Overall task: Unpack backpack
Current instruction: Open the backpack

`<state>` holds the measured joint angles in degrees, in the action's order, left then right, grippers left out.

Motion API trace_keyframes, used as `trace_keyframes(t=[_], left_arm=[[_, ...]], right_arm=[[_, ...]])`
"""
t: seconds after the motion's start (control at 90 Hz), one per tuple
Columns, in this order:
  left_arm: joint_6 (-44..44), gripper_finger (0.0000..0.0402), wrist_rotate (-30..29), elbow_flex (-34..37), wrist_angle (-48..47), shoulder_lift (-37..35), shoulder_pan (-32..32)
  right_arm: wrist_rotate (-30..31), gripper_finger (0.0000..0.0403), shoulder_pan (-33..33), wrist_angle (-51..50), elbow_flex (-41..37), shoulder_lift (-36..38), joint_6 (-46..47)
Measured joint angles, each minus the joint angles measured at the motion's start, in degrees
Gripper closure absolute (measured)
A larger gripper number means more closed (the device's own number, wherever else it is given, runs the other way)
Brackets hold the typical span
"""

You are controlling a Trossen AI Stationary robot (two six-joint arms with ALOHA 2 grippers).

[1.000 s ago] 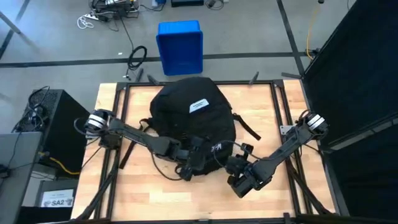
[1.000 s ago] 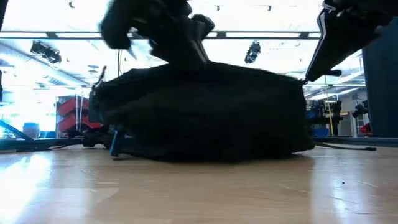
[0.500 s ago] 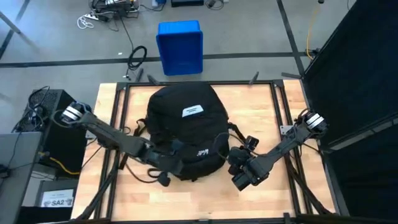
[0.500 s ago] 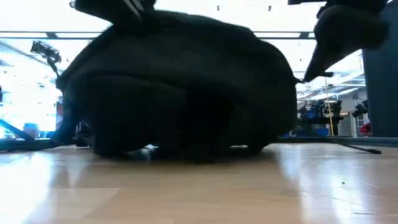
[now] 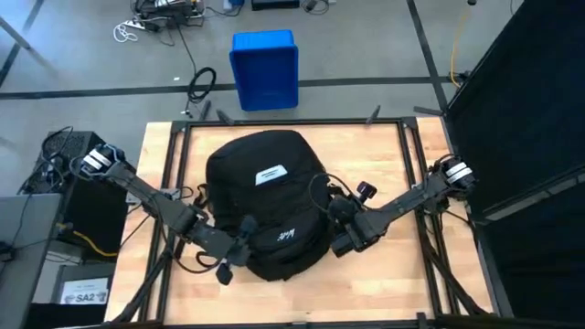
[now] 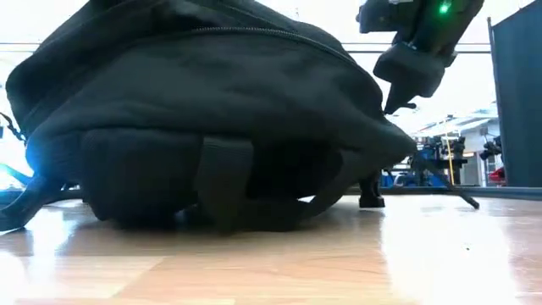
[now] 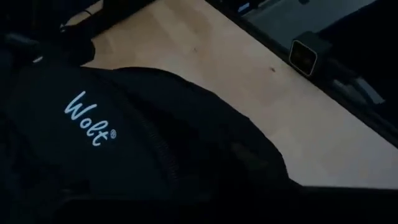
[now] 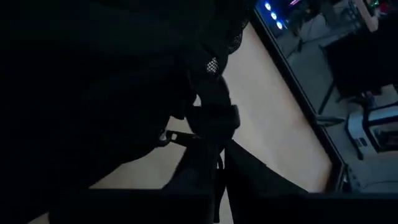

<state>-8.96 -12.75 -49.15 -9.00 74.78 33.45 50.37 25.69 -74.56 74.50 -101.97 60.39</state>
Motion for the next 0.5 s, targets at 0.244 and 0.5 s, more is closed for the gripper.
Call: trace_keyframes(t=[0.244, 0.5], left_arm=[[-1.55, 0.0401, -0.24, 0.02, 0.21, 0.00, -0.14], [-2.81, 0.0401, -3.20, -0.01, 2.51, -0.22, -1.86]], right_arm=[[0.03, 0.0374, 4.26, -1.26, 0.81, 1.91, -0.58], [3.69, 0.0298, 11.13, 3.02, 3.87, 7.28, -2.11]])
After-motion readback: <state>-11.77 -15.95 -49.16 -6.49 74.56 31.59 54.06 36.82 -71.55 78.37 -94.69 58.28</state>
